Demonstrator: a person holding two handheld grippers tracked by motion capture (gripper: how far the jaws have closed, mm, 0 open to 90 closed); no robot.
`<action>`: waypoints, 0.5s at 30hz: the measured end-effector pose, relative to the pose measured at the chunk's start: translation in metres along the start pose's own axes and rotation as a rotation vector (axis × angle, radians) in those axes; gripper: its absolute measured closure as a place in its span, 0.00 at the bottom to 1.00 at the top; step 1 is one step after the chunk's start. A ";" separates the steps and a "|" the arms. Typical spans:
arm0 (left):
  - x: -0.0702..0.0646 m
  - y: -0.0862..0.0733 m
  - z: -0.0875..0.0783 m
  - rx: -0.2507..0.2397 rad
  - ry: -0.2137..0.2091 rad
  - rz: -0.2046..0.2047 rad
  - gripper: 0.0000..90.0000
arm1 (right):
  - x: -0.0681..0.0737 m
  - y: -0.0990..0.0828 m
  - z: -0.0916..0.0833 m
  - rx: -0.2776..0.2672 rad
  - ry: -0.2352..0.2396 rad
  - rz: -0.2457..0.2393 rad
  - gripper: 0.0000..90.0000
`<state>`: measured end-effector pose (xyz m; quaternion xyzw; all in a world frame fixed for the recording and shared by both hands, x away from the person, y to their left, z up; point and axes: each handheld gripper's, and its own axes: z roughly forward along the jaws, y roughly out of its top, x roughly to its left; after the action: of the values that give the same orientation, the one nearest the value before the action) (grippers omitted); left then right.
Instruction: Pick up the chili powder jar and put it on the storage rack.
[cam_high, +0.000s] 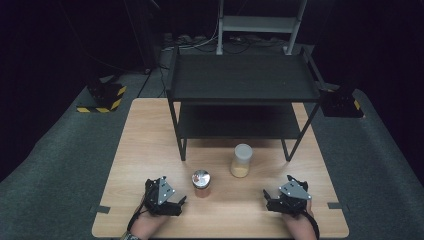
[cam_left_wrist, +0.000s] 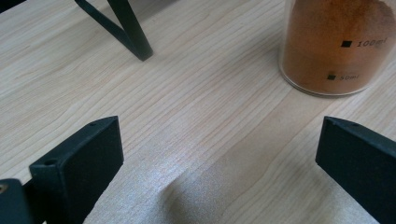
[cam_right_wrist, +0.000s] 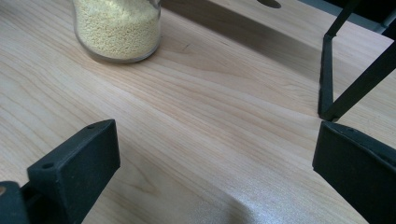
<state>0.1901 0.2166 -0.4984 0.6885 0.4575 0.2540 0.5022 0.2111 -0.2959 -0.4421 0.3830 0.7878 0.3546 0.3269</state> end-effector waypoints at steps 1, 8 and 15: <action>0.000 0.000 0.000 0.000 0.002 0.001 0.01 | 0.000 0.000 0.000 -0.001 0.000 0.002 0.00; 0.003 0.000 0.000 -0.006 -0.002 -0.026 0.01 | -0.001 0.000 0.000 -0.002 0.002 0.009 0.00; 0.006 0.001 -0.001 -0.010 -0.015 -0.049 0.01 | -0.002 -0.001 0.000 -0.006 0.002 0.015 0.00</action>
<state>0.1917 0.2222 -0.4980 0.6763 0.4692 0.2391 0.5151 0.2112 -0.2980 -0.4424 0.3878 0.7841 0.3597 0.3247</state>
